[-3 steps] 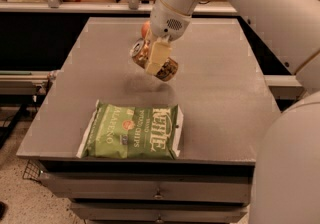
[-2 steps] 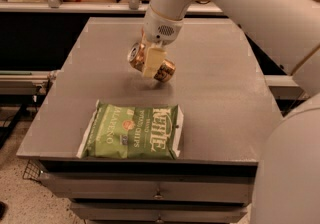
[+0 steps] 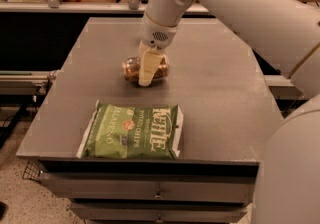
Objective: Knock orange can over
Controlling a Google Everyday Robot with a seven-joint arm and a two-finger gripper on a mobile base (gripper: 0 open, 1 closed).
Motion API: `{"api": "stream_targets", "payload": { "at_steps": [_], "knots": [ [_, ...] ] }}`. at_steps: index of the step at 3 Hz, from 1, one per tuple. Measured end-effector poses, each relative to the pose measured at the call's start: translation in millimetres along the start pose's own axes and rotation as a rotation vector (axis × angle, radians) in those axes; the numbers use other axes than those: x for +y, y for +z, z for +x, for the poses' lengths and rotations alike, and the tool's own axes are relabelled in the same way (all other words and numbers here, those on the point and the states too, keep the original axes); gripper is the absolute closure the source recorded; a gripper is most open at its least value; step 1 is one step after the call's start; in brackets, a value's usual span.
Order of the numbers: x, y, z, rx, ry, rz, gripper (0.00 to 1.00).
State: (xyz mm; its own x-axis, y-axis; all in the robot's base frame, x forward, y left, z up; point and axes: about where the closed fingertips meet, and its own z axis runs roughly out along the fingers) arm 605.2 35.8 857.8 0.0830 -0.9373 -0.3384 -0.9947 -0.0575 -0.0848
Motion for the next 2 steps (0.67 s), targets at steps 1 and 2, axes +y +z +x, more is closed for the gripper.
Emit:
{"api": "stream_targets", "payload": {
  "at_steps": [1, 2],
  "knots": [
    [-4.3, 3.8, 0.2, -0.005, 0.019, 0.018, 0.00],
    [-6.4, 0.6, 2.7, -0.012, 0.032, 0.032, 0.00]
  ]
}}
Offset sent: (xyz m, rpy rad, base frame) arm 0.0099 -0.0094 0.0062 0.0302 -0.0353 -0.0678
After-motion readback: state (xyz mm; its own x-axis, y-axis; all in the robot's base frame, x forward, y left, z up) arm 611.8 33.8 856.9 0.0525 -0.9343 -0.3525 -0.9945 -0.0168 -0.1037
